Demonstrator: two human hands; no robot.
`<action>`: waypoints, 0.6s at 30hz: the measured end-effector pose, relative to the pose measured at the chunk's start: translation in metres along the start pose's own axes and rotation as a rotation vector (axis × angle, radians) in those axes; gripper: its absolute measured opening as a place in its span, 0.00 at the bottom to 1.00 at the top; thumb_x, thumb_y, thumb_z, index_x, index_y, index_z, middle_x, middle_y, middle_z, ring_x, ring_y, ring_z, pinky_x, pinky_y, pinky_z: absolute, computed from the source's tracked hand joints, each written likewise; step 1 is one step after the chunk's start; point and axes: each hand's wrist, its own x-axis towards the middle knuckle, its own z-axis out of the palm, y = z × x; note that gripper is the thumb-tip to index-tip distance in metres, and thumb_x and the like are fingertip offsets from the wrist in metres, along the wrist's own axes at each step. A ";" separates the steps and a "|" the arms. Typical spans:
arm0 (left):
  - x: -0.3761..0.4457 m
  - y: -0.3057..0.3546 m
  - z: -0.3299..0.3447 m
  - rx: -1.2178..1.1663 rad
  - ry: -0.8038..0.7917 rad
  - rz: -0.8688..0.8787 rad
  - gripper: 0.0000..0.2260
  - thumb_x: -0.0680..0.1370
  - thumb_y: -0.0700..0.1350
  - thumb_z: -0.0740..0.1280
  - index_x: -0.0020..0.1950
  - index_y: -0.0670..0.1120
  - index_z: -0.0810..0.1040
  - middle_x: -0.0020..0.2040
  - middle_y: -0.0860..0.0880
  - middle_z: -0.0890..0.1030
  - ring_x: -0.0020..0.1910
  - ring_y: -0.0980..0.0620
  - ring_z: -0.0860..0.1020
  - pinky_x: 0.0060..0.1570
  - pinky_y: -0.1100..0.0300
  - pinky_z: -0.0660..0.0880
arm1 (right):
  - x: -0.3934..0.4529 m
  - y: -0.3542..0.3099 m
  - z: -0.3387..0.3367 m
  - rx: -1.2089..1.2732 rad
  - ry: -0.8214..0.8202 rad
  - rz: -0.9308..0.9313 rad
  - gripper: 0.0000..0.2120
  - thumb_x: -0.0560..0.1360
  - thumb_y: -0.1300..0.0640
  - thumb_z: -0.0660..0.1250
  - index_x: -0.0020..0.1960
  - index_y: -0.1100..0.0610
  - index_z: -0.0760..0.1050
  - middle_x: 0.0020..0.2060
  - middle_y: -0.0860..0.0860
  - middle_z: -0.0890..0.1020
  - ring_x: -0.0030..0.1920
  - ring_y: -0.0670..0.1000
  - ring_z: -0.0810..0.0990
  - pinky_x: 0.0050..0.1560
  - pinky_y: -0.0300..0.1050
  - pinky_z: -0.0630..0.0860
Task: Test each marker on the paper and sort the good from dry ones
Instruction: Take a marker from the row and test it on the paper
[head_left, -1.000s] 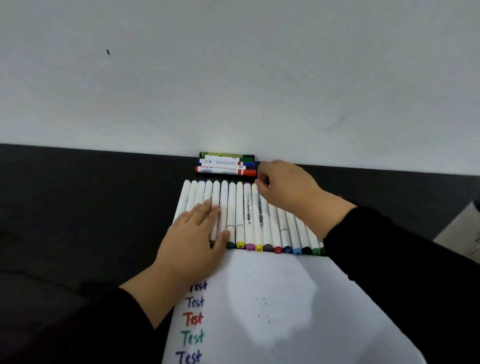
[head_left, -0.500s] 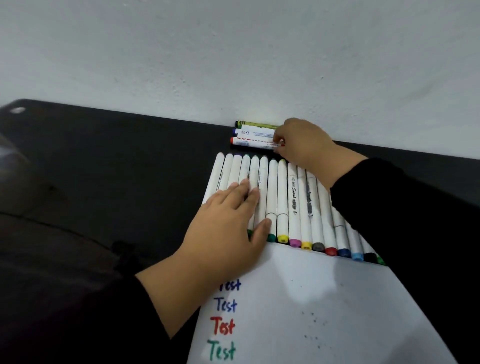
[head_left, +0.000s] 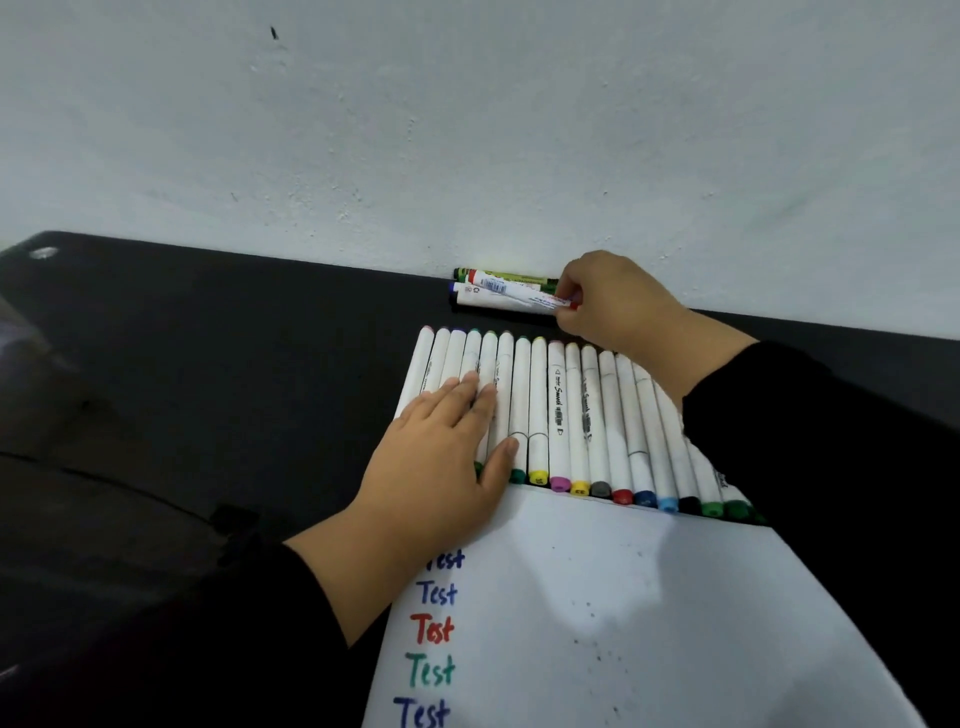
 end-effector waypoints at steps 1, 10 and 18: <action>-0.001 0.001 -0.002 0.008 -0.004 -0.007 0.27 0.80 0.60 0.46 0.77 0.52 0.47 0.77 0.54 0.49 0.75 0.57 0.47 0.70 0.63 0.42 | -0.006 -0.001 -0.007 0.029 -0.004 0.025 0.09 0.73 0.59 0.66 0.52 0.58 0.78 0.51 0.54 0.77 0.47 0.53 0.76 0.46 0.45 0.73; 0.006 0.005 -0.013 0.109 -0.114 0.039 0.28 0.80 0.61 0.46 0.77 0.49 0.51 0.77 0.51 0.55 0.75 0.53 0.53 0.72 0.58 0.48 | -0.070 -0.023 -0.065 0.334 -0.149 0.234 0.05 0.74 0.55 0.67 0.46 0.55 0.80 0.38 0.51 0.81 0.32 0.45 0.73 0.32 0.37 0.69; 0.006 0.002 -0.024 -0.074 -0.140 0.036 0.23 0.82 0.55 0.51 0.75 0.48 0.58 0.75 0.52 0.60 0.73 0.55 0.58 0.70 0.61 0.54 | -0.125 -0.044 -0.083 0.551 -0.117 0.373 0.04 0.75 0.53 0.68 0.47 0.53 0.79 0.40 0.49 0.81 0.36 0.43 0.74 0.32 0.35 0.67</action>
